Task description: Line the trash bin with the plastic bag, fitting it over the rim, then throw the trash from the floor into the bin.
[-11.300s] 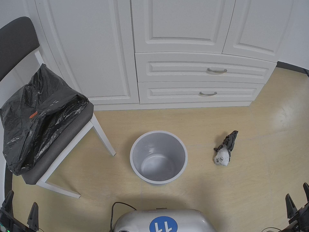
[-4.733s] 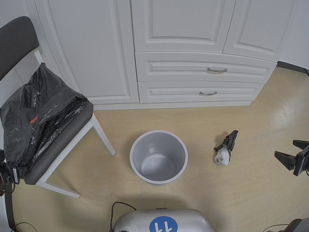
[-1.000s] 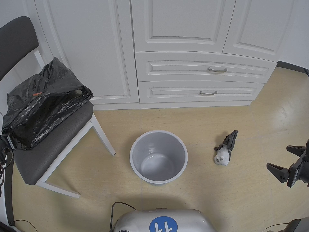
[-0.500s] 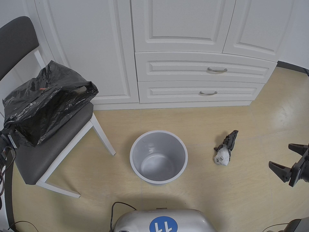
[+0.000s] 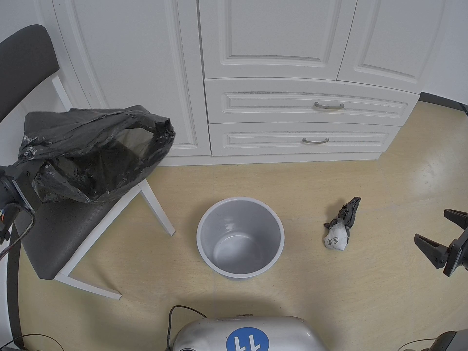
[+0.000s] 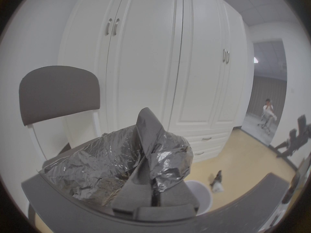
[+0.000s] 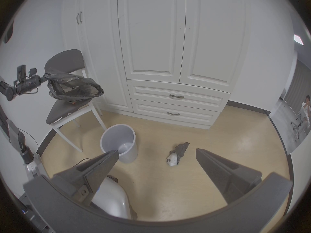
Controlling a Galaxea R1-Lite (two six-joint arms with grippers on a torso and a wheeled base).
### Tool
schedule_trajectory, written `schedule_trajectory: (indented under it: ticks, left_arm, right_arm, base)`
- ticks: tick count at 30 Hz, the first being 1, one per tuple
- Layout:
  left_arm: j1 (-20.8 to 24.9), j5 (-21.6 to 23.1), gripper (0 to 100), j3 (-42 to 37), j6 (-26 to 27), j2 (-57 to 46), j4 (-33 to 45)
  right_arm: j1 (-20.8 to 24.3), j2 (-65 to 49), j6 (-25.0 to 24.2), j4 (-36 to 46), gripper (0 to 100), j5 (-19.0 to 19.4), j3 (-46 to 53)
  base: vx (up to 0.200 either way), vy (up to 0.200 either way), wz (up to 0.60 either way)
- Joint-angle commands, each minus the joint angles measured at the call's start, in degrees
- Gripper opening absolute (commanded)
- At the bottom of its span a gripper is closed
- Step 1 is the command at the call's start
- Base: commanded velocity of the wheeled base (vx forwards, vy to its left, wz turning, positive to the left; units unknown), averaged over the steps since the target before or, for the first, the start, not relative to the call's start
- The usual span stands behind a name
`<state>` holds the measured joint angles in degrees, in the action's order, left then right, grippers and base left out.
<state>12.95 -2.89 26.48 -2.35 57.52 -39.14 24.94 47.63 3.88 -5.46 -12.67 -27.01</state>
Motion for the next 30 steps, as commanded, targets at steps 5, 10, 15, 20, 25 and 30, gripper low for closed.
schedule_trajectory:
  ticks: [5,10,15,20,25,30]
  left_arm:
    - [10.3,-6.5,0,7.2,-8.1,-2.5,3.9]
    - [13.6,-6.6,0,8.6,-9.8,-1.2,3.8]
    - [14.7,-6.7,0,9.2,-10.5,-1.4,3.8]
    - [14.7,-8.8,0,10.3,-10.0,-3.1,3.9]
    - [16.3,-9.2,0,11.8,-8.8,-5.8,4.0]
    - [17.3,-9.2,0,12.8,-8.7,-8.0,4.4]
  right_arm:
    - [2.3,1.4,3.2,-3.1,100,0.8,-2.3]
    - [7.8,9.1,1.7,-9.6,100,1.2,-2.2]
    - [12.6,13.5,1.0,-18.2,100,0.9,-1.6]
    - [19.2,14.8,-2.6,-20.2,100,1.2,-0.5]
    - [24.5,21.5,-7.3,-27.0,100,-1.0,-0.6]
    - [27.6,31.2,-12.1,-38.3,100,-7.8,-0.5]
  base:
    - [0.000,0.000,0.00]
    - [0.000,0.000,0.00]
    - [0.000,0.000,0.00]
    - [0.000,0.000,0.00]
    - [0.000,0.000,0.00]
    - [0.000,0.000,0.00]
